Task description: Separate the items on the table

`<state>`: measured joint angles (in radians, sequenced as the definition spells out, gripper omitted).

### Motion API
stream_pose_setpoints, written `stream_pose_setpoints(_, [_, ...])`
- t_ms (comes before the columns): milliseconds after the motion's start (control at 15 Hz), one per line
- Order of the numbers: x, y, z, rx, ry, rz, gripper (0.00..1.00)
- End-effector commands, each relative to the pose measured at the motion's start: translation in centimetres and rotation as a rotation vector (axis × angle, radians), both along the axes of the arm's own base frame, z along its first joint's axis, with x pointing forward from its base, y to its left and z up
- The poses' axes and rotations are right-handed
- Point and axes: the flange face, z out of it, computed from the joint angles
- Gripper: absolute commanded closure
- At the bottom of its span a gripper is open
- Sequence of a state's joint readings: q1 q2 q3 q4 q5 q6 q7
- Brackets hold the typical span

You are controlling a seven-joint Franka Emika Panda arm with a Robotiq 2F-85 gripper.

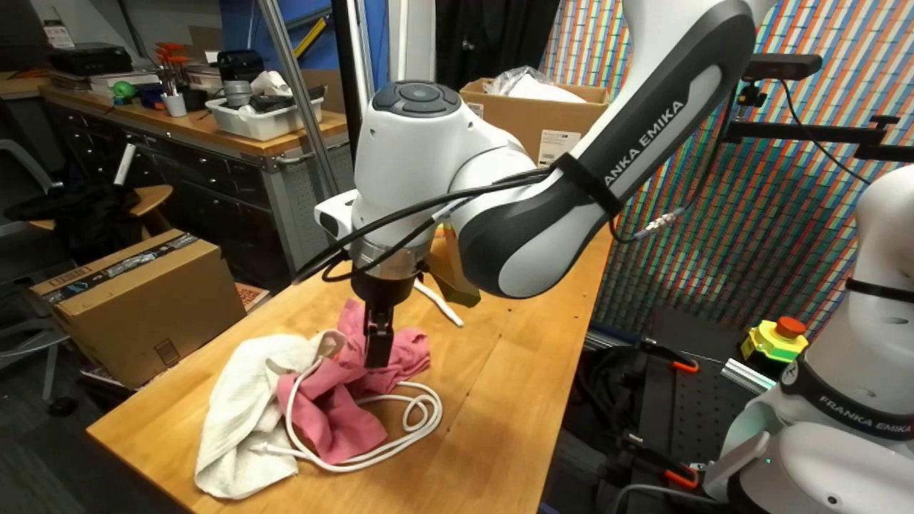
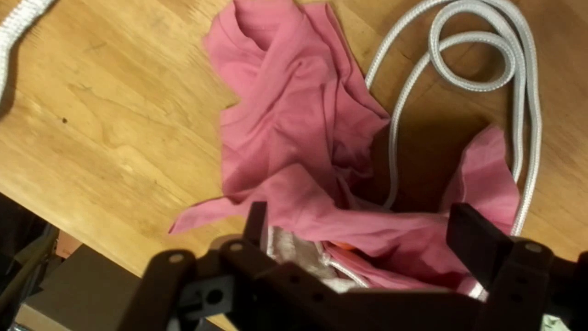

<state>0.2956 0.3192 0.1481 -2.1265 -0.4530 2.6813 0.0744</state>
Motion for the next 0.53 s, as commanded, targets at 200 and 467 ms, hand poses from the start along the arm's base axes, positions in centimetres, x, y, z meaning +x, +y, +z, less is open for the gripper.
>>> stream_pose_setpoints(200, [1.0, 2.5, -1.3, 0.044, -0.044, 0.032, 0.00])
stream_pose_setpoints(467, [1.6, 3.2, -3.2, 0.054, -0.004, 0.030, 0.00])
